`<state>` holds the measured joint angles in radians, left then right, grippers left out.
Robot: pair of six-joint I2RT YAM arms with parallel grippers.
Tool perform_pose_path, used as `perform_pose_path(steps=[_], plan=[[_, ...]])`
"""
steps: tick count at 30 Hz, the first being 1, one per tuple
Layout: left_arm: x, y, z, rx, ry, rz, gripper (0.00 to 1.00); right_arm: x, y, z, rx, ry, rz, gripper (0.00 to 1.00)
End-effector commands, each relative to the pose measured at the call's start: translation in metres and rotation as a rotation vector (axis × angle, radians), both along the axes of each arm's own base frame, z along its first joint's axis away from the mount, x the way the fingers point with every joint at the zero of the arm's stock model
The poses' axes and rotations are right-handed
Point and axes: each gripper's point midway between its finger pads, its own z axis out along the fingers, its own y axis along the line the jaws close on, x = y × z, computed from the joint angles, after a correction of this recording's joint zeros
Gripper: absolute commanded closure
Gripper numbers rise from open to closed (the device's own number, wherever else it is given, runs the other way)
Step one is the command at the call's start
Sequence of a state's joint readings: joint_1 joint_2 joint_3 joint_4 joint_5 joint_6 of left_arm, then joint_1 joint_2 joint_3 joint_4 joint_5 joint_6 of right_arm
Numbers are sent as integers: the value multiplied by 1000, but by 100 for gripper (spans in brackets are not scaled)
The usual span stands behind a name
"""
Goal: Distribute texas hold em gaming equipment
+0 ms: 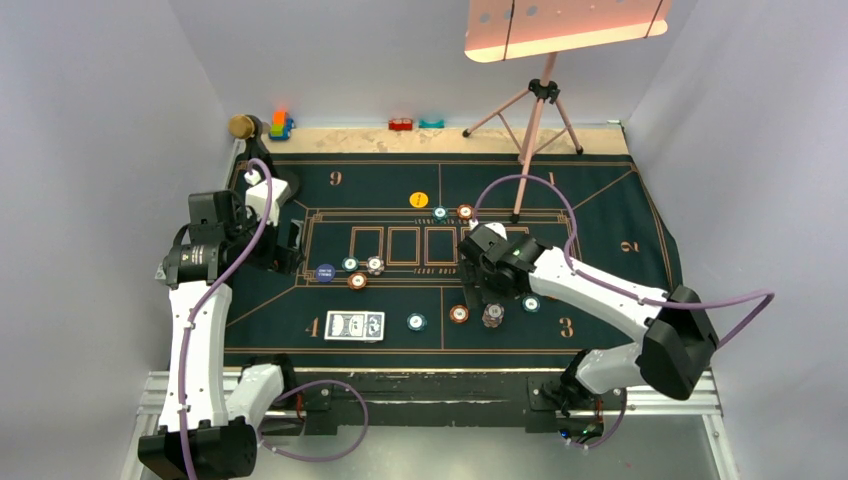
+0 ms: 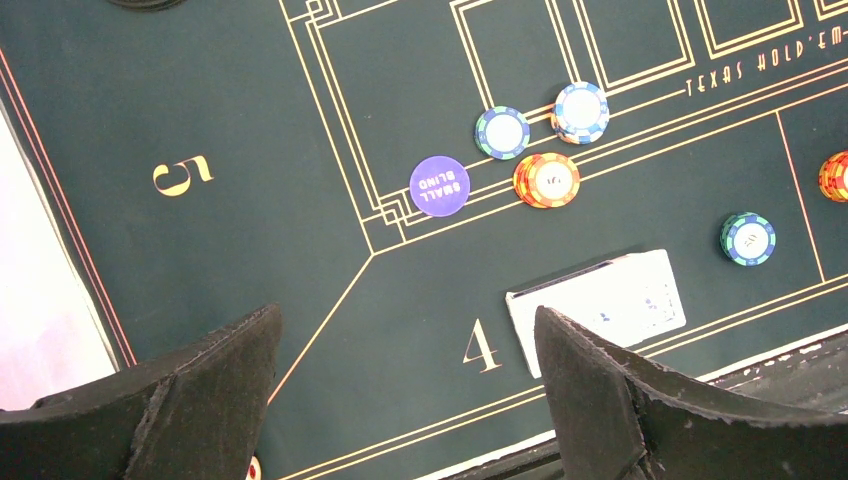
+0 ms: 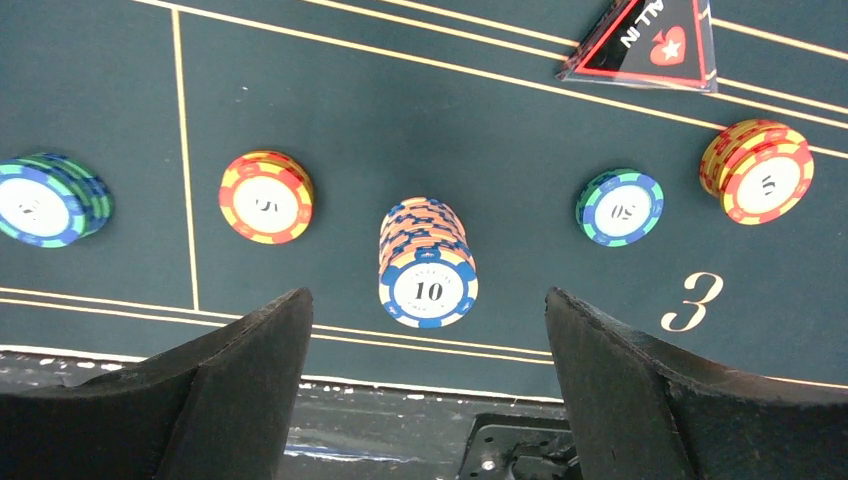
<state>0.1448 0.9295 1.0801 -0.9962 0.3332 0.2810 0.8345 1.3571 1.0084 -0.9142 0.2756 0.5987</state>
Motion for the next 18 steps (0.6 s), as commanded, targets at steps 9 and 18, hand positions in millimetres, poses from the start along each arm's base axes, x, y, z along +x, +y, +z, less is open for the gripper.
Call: perform_pose_path(steps=[9, 18], plan=[[4, 0, 2, -5, -14, -9, 0, -4, 4, -44, 16, 62, -25, 17], [5, 1, 1, -3, -11, -7, 0, -9, 1, -59, 9, 85, -28, 38]])
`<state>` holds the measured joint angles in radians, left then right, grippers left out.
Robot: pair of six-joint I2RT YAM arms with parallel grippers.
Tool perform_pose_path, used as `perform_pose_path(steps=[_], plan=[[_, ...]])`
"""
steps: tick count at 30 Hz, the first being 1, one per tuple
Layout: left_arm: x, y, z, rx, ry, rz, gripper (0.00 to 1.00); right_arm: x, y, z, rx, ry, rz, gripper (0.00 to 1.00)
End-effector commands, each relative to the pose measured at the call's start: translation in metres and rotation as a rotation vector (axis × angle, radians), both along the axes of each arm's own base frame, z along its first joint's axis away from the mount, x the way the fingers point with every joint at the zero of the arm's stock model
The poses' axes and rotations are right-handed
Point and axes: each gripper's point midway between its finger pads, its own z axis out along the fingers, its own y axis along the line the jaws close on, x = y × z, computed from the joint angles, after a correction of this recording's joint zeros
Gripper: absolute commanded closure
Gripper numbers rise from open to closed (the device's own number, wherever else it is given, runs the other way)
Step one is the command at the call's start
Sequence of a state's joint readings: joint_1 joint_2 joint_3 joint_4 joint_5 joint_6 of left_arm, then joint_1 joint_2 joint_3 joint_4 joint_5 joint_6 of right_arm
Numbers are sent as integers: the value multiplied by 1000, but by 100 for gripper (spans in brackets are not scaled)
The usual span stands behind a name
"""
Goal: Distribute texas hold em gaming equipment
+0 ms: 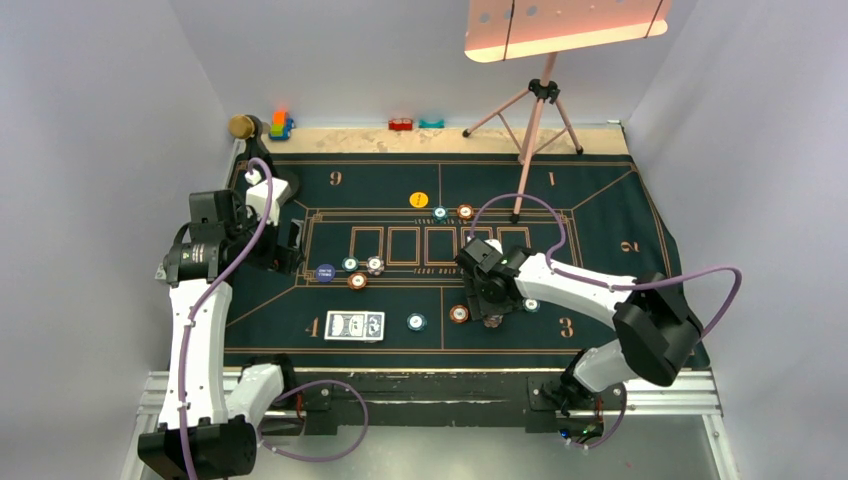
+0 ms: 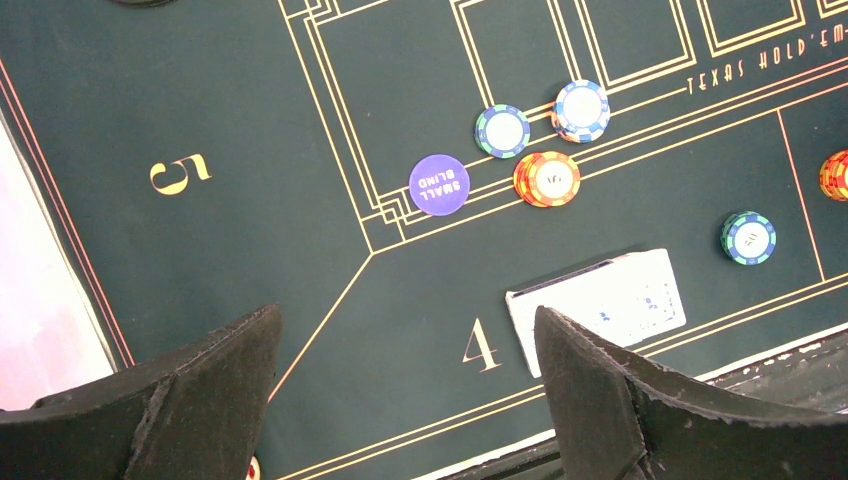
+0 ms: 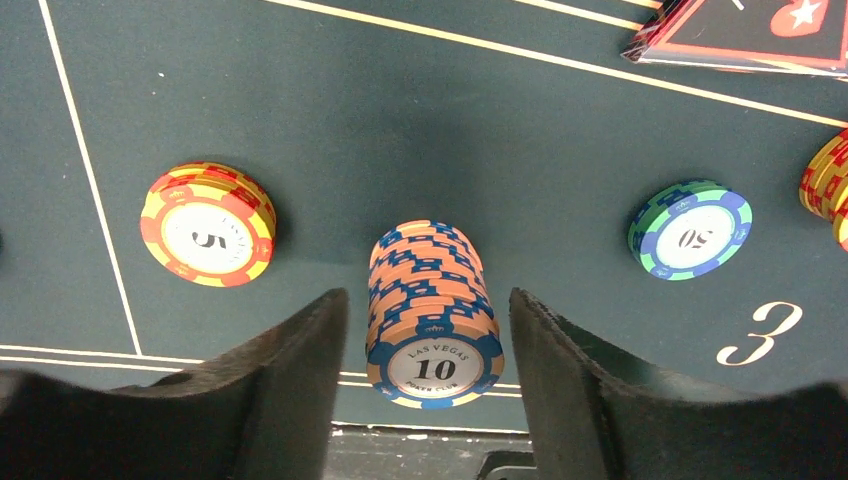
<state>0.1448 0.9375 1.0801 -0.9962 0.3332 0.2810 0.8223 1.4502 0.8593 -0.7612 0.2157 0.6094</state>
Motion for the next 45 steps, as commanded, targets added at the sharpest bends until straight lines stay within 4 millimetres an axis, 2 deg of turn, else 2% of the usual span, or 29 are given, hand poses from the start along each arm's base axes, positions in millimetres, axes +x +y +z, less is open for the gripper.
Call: perform_pose_path(steps=[1, 7, 17, 21, 24, 30, 36, 41, 45], plan=[[4, 1, 3, -1, -20, -7, 0, 5, 4, -1, 30, -19, -22, 40], [4, 1, 3, 1, -21, -5, 0, 6, 2, 2, 32, -26, -24, 47], [4, 1, 2, 2, -18, -6, 0, 9, 1, 16, 43, -48, -30, 59], [4, 1, 3, 2, -23, -6, 0, 12, -1, 20, 40, -54, -37, 66], [4, 1, 3, 3, -23, -7, 0, 20, -1, 32, 54, -76, -38, 71], [6, 1, 0, -3, -13, -7, 0, 71, 1, 74, 108, -168, -67, 73], [7, 3, -1, 8, -19, -6, 0, 129, 25, 101, 134, -232, -53, 74], [7, 2, -1, 4, -13, -12, 0, 183, 39, 94, 144, -236, -82, 75], [7, 2, -2, 7, -13, -15, 0, 215, 53, 68, 121, -208, -78, 76]])
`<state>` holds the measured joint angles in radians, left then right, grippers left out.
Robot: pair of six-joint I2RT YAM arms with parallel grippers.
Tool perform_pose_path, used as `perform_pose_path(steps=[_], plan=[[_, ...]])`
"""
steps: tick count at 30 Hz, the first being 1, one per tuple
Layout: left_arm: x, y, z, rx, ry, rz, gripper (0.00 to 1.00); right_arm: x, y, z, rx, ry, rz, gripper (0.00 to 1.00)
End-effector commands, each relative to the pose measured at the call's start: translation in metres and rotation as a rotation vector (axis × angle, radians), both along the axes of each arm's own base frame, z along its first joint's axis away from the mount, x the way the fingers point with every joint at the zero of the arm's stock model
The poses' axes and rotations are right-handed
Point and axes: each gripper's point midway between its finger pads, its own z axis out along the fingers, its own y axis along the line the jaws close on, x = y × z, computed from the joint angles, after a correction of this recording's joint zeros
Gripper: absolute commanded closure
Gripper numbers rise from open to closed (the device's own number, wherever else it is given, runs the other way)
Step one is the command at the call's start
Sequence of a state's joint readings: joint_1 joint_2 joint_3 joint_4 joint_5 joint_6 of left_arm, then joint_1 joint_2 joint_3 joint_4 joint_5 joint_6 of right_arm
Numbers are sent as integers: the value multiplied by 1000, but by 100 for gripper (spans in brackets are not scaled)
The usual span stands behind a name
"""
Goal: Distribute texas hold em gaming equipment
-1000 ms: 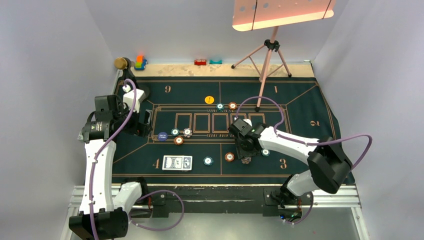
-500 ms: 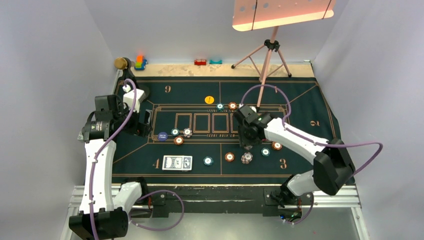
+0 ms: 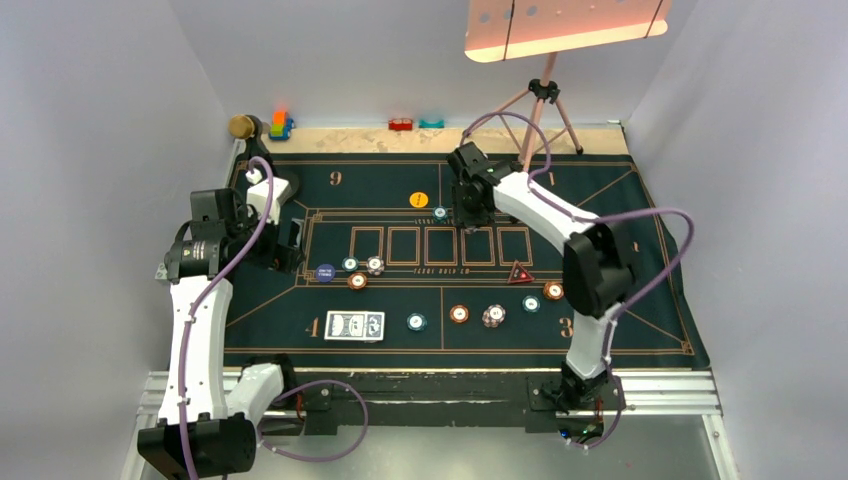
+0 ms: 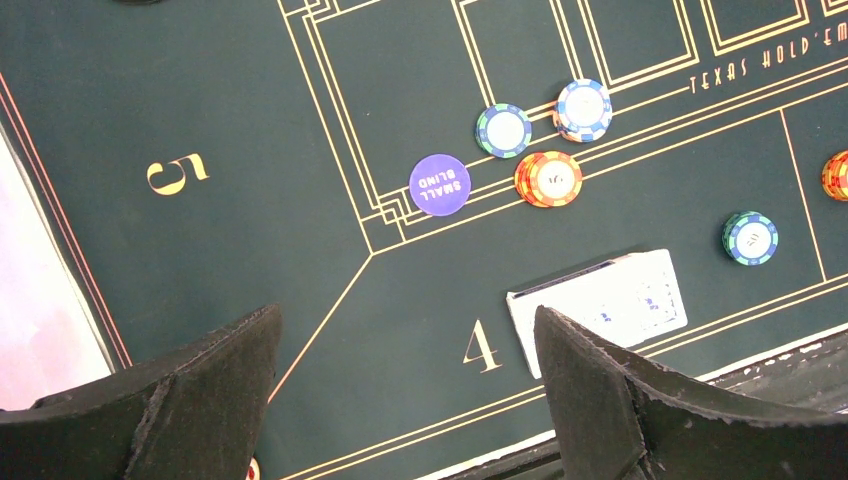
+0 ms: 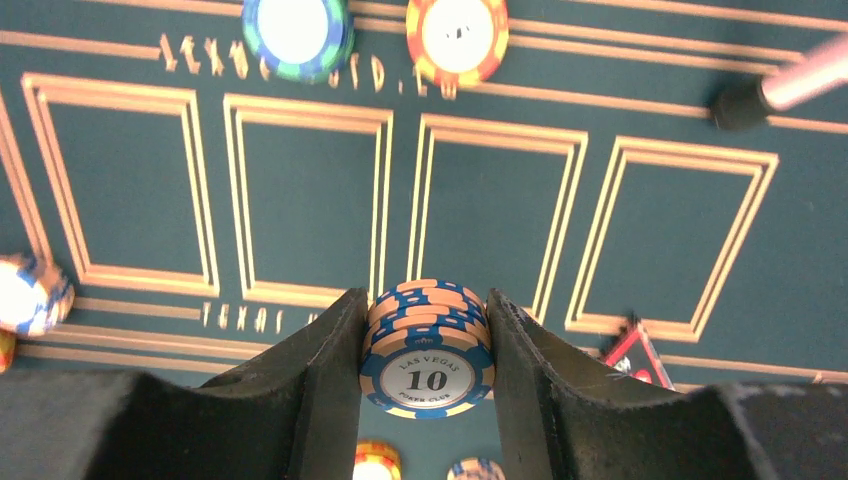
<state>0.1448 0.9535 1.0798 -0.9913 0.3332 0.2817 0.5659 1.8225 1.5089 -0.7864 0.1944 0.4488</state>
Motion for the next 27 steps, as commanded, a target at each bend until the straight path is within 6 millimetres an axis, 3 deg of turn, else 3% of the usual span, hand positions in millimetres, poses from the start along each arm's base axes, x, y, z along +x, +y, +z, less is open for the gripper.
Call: perform_pose_path(steps=[1, 9, 24, 27], plan=[[5, 2, 1, 10, -24, -14, 0, 37, 15, -13, -8, -11, 24, 76], [6, 4, -2, 23, -22, -10, 0, 56, 19, -50, -47, 3, -6, 74], [4, 7, -2, 37, -24, -7, 0, 63, 23, -69, -25, -23, -29, 72], [4, 7, -1, 41, -25, -7, 0, 59, 23, -74, -27, -4, -23, 67]])
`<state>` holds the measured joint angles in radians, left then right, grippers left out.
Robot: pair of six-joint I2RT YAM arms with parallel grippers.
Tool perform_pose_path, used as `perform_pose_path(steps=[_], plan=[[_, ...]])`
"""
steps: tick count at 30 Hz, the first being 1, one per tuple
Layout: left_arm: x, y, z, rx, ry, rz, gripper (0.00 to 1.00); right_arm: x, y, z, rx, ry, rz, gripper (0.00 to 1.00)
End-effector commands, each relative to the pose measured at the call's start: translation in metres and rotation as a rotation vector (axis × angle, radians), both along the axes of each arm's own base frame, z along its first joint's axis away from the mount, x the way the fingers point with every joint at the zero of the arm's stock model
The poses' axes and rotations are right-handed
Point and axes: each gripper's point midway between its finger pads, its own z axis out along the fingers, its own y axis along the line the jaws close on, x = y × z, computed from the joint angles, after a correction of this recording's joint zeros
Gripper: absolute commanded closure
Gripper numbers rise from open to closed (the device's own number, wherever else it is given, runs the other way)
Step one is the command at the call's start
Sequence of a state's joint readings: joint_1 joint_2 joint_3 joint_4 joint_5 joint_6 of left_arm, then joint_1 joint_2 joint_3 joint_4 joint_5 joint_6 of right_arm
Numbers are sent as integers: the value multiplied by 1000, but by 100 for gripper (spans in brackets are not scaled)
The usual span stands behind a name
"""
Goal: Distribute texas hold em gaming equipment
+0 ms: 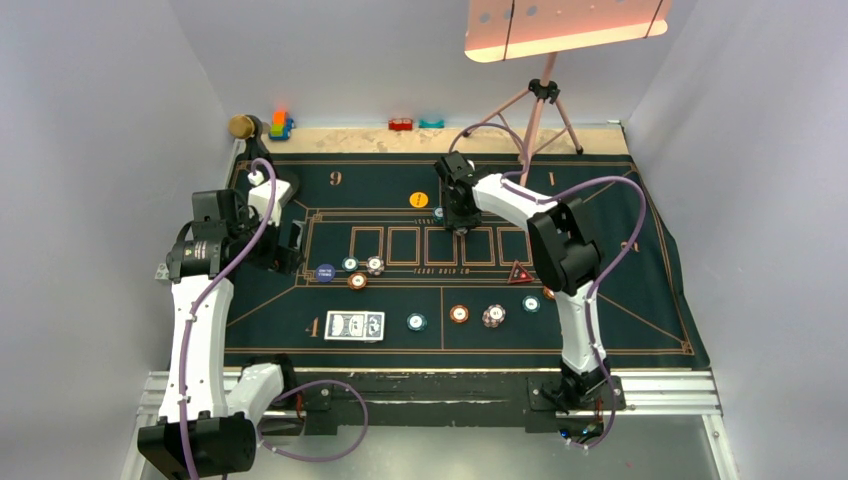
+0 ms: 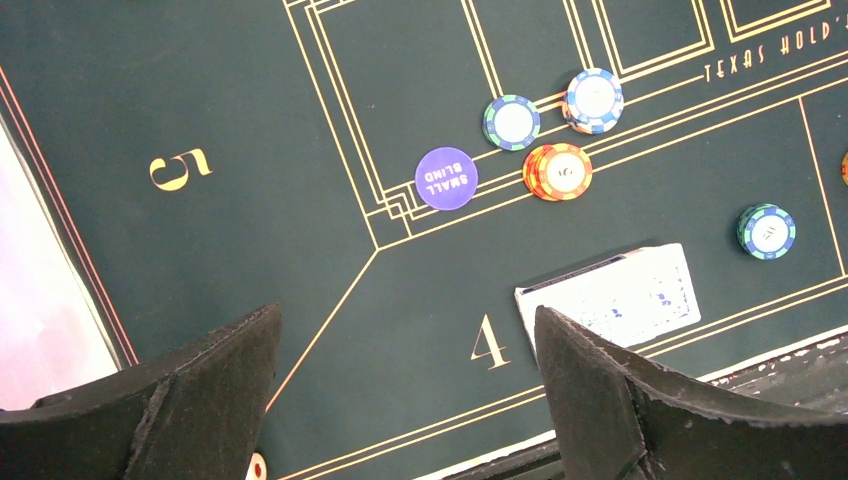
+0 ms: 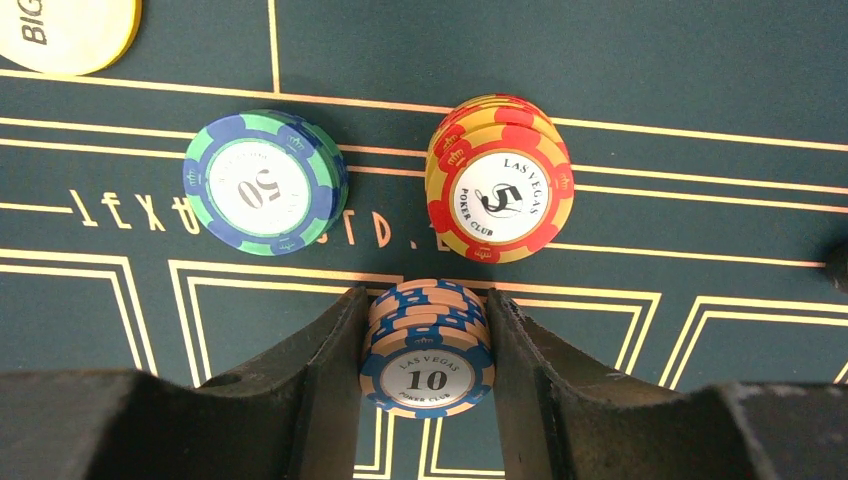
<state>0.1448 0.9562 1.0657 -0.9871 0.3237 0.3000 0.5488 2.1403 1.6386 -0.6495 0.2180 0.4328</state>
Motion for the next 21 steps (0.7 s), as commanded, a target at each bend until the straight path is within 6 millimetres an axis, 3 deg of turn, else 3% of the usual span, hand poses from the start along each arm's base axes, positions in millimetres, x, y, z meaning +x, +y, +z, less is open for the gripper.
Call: perform_pose_path(steps=[1, 6, 10, 13, 17, 21], plan=[[4, 5, 4, 24, -33, 0, 0, 4, 4, 7, 24, -28, -6, 63], [3, 5, 4, 24, -37, 2, 0, -2, 2, 6, 23, -13, -1, 47], [2, 4, 5, 23, -38, -3, 0, -7, -2, 16, 26, -31, -10, 30], [1, 3, 5, 19, -35, -8, 0, -12, -5, 29, 35, -51, -14, 29], [-1, 2, 6, 17, -37, -11, 0, -23, -8, 64, 69, -103, -16, 30], [-1, 2, 6, 17, -38, -14, 0, -48, -18, 94, 98, -136, -17, 30]])
